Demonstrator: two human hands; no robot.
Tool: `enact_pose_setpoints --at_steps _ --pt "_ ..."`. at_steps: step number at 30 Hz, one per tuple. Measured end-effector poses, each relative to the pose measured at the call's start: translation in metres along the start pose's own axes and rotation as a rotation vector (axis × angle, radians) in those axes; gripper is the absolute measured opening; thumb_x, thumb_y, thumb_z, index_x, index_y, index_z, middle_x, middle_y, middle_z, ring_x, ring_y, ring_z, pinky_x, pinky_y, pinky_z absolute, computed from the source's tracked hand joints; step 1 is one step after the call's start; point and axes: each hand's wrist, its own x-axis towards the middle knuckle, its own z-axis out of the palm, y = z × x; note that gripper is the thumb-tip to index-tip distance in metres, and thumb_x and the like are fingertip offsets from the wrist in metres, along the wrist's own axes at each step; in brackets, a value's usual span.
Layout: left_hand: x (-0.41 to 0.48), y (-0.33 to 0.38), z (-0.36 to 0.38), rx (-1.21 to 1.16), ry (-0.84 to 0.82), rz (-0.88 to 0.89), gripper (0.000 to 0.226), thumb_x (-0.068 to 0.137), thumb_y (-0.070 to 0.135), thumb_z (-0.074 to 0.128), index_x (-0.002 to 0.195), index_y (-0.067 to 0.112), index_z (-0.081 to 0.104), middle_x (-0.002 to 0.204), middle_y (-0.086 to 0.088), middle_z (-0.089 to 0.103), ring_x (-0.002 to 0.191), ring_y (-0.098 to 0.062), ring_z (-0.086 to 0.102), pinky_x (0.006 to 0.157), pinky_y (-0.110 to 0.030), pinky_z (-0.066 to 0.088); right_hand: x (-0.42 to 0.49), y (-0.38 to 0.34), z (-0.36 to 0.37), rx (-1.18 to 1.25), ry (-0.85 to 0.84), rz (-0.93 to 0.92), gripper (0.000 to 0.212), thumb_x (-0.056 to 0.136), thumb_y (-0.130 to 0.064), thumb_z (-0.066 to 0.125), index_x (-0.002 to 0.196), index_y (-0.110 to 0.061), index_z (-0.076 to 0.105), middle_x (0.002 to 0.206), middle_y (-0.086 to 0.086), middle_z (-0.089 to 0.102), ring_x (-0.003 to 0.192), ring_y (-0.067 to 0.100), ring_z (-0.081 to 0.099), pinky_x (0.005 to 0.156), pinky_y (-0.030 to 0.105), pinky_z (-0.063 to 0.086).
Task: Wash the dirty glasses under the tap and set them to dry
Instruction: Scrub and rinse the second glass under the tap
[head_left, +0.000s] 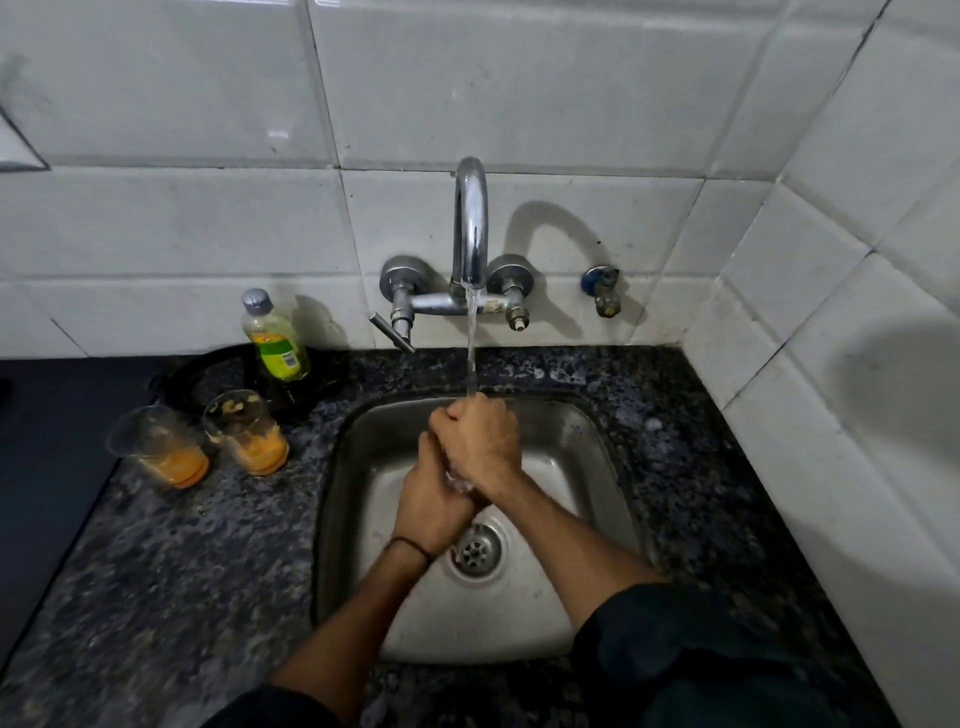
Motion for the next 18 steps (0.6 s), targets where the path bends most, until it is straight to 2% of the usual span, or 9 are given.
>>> enact_pose_setpoints --at_steps 3,5,7,9,10,11,14,16,18 --pt "0.000 0.007 -0.027 -0.686 -0.449 -0.353 0.034 0.076 0.010 0.073 0.107 0.006 0.060 0.085 -0.011 0.069 0.065 -0.019 0.065 0.057 -0.031 0.056 -0.001 0.019 -0.004 0.550 -0.179 0.032 0.036 0.092 -0.023 0.066 0.057 -0.018 0.060 0.045 -0.008 0.049 0.042 0.008 0.044 0.049 0.024 0.040" --pt "0.001 0.004 -0.031 -0.771 -0.535 -0.338 0.026 0.075 0.011 0.069 0.099 0.005 0.061 0.078 -0.009 0.064 0.059 -0.016 0.061 0.052 -0.026 0.050 -0.003 0.022 0.000 0.668 -0.143 0.090 0.034 0.093 -0.028 0.067 0.063 -0.013 0.062 0.050 -0.003 0.051 0.045 0.011 0.046 0.051 0.026 0.040" --pt "0.003 0.001 -0.020 -0.495 -0.365 -0.222 0.031 0.076 0.010 0.069 0.105 0.012 0.059 0.079 -0.005 0.065 0.059 -0.012 0.062 0.051 -0.025 0.048 -0.001 0.020 0.006 0.465 -0.049 0.108 0.040 0.093 -0.034 0.065 0.060 -0.013 0.060 0.054 0.001 0.054 0.050 0.016 0.050 0.054 0.028 0.040" --pt "0.006 -0.012 -0.003 0.071 -0.085 0.021 0.064 0.076 0.030 0.071 0.133 0.023 0.044 0.090 0.002 0.068 0.071 -0.012 0.065 0.056 -0.030 0.050 -0.004 0.016 0.009 0.125 -0.021 0.095 0.045 0.094 -0.048 0.059 0.064 -0.014 0.061 0.061 0.002 0.061 0.058 0.021 0.057 0.057 0.029 0.043" --pt "0.009 -0.020 0.002 0.243 0.020 0.115 0.075 0.075 0.040 0.068 0.141 0.028 0.034 0.094 0.005 0.069 0.076 -0.013 0.066 0.059 -0.033 0.052 -0.006 0.015 0.012 0.008 -0.017 0.077 0.048 0.094 -0.054 0.054 0.070 -0.013 0.065 0.067 0.004 0.064 0.065 0.025 0.061 0.061 0.031 0.046" --pt "0.008 -0.022 0.004 0.247 0.075 0.162 0.078 0.076 0.044 0.066 0.143 0.032 0.029 0.094 0.008 0.069 0.078 -0.013 0.067 0.061 -0.035 0.054 -0.008 0.015 0.014 -0.038 -0.006 0.054 0.052 0.096 -0.055 0.050 0.075 -0.011 0.068 0.070 0.006 0.065 0.071 0.028 0.064 0.063 0.032 0.047" --pt "0.008 -0.014 0.005 0.029 0.021 0.134 0.074 0.077 0.025 0.075 0.138 0.033 0.034 0.098 0.008 0.069 0.073 -0.004 0.065 0.060 -0.024 0.052 -0.004 0.018 0.007 0.023 0.036 -0.052 0.050 0.100 -0.044 0.051 0.072 -0.006 0.071 0.065 0.013 0.063 0.066 0.029 0.064 0.062 0.032 0.045" --pt "0.012 -0.005 -0.008 -0.344 -0.210 -0.075 0.060 0.073 0.011 0.078 0.124 0.025 0.051 0.099 -0.005 0.069 0.066 -0.009 0.065 0.058 -0.026 0.051 -0.001 0.023 -0.002 0.313 -0.049 -0.045 0.047 0.099 -0.036 0.059 0.061 -0.009 0.066 0.055 0.009 0.059 0.049 0.020 0.056 0.053 0.028 0.043" --pt "0.015 -0.002 -0.024 -0.660 -0.510 -0.281 0.043 0.069 0.013 0.077 0.108 0.015 0.059 0.091 -0.012 0.066 0.066 -0.020 0.063 0.058 -0.031 0.052 -0.001 0.027 -0.011 0.617 -0.186 0.012 0.047 0.099 -0.034 0.059 0.059 -0.010 0.059 0.052 0.006 0.055 0.041 0.015 0.050 0.045 0.024 0.042"
